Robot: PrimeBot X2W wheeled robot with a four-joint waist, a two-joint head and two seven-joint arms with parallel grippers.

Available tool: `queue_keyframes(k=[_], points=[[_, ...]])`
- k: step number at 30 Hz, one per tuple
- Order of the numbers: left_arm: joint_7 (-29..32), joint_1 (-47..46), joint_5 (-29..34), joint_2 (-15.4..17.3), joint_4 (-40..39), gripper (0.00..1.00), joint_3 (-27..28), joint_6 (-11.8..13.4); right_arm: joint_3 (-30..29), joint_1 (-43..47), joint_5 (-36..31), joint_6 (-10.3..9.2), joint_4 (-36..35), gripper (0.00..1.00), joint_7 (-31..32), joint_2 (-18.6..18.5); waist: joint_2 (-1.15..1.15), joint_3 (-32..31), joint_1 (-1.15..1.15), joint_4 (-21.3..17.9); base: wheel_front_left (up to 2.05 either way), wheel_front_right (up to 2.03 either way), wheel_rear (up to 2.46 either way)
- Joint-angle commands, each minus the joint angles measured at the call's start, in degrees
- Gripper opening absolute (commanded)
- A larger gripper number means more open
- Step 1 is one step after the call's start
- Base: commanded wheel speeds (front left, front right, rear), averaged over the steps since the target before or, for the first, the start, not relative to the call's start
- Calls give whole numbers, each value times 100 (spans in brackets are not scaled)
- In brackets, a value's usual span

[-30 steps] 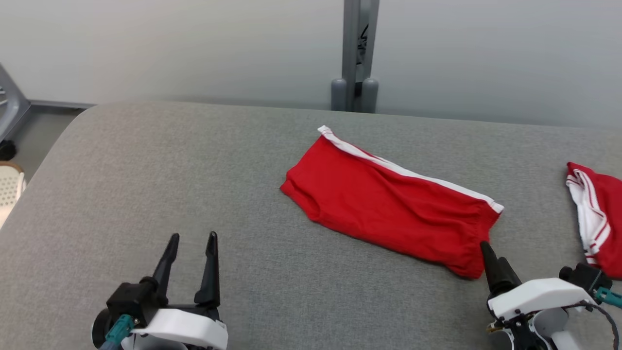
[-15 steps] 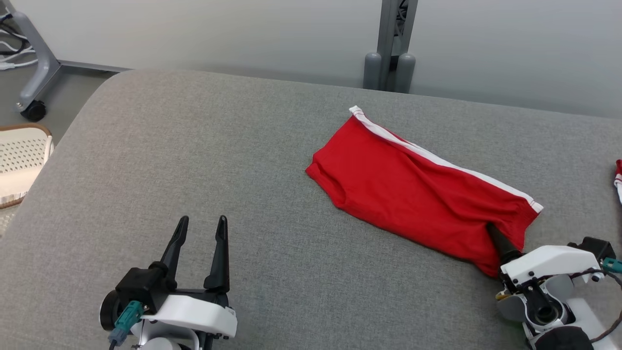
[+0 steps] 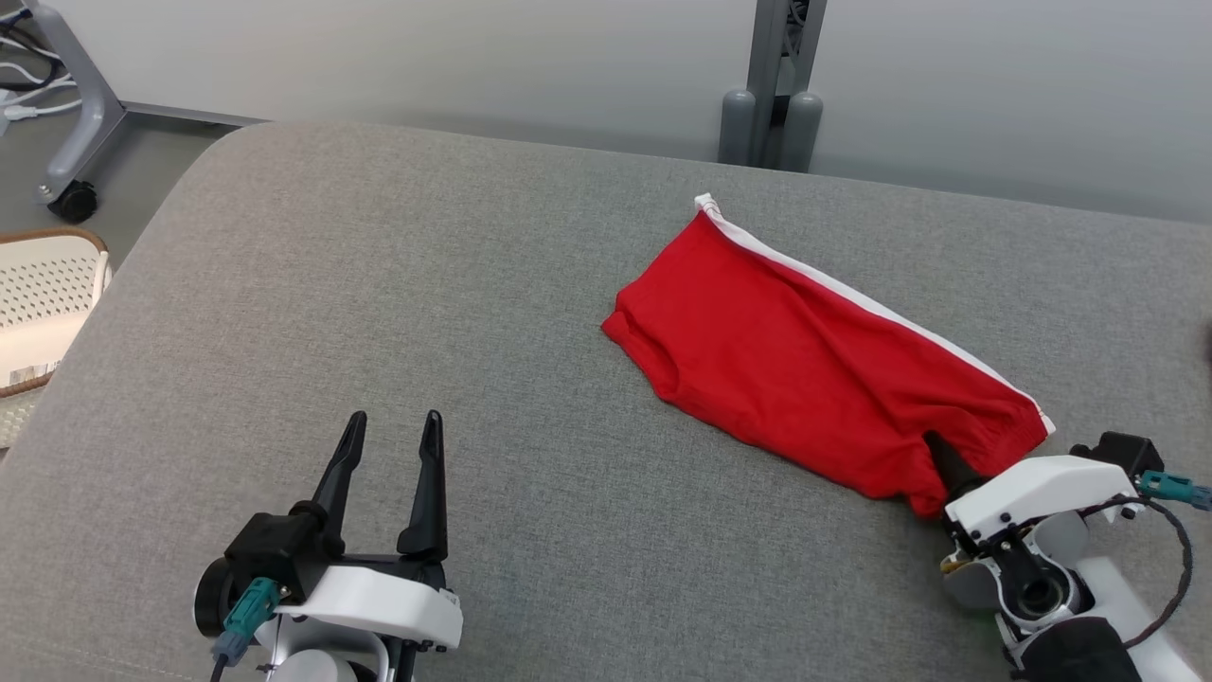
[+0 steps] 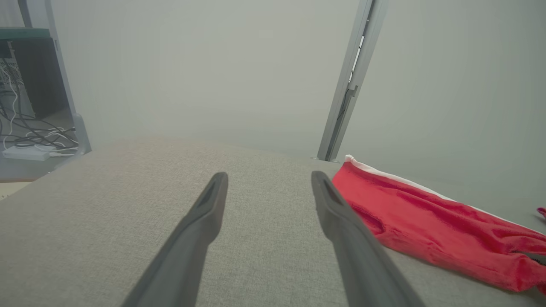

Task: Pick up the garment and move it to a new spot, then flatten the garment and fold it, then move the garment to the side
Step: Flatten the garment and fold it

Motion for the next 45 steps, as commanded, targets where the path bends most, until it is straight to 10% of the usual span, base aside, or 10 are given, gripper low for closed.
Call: queue_keyframes(k=[1, 30, 45], points=[[-22, -81, -25, 22, 21, 100, -4, -5, 192, 205, -185, 13, 29, 0, -46, -95, 0, -26, 0, -38, 0, 0, 0], [-22, -237, -111, 24, 198, 100, -221, -62, 2417, -1158, -2391, 7, 658, 0, -50, -2466, 0, 80, 0, 79, 0, 0, 0], [-21, -118, -112, 22, 317, 100, -235, 13, 3256, -1867, -2332, 7, 883, 0, 67, -2084, 0, -49, 0, 207, 0, 0, 0]])
